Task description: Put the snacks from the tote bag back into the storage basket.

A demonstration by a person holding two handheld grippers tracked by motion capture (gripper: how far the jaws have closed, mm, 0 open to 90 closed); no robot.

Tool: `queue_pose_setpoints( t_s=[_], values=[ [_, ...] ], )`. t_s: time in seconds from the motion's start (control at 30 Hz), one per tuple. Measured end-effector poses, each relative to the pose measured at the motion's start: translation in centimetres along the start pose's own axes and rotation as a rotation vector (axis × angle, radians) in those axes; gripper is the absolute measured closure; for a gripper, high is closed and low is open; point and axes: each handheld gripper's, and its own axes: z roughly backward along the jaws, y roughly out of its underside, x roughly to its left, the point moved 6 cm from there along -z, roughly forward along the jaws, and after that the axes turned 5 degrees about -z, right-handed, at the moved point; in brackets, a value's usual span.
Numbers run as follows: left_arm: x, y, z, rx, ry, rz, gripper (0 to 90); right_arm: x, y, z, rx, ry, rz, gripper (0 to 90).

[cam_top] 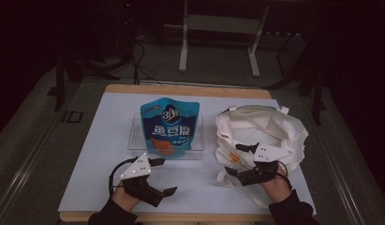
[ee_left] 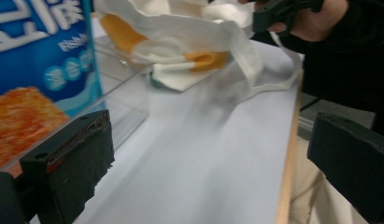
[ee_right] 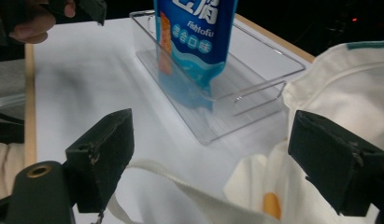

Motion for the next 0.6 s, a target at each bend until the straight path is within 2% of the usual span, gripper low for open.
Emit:
queue_pose_setpoints(
  t_s=[0.23,0.33,0.5,0.6],
  values=[
    [-0.3,0.4,-0.7,0.022,0.022,-0.015,0.9,0.2,0.7,1.1,-0.017,0.039,-0.009,14.5],
    [-0.4,0.7,-1.0,0.020,0.042,-0.007,0.9,0.0,1.2,1.5,-0.019,0.055,-0.021,14.4],
    [-0.4,1.4,-1.3,0.057,0.024,-0.026,0.9,0.0,1.7,2.0,-0.039,0.096,-0.036,14.4],
    [-0.5,1.6,-1.5,0.065,0.017,-0.034,0.9,0.3,2.1,2.2,-0.021,0.096,-0.027,14.4]
  ],
)
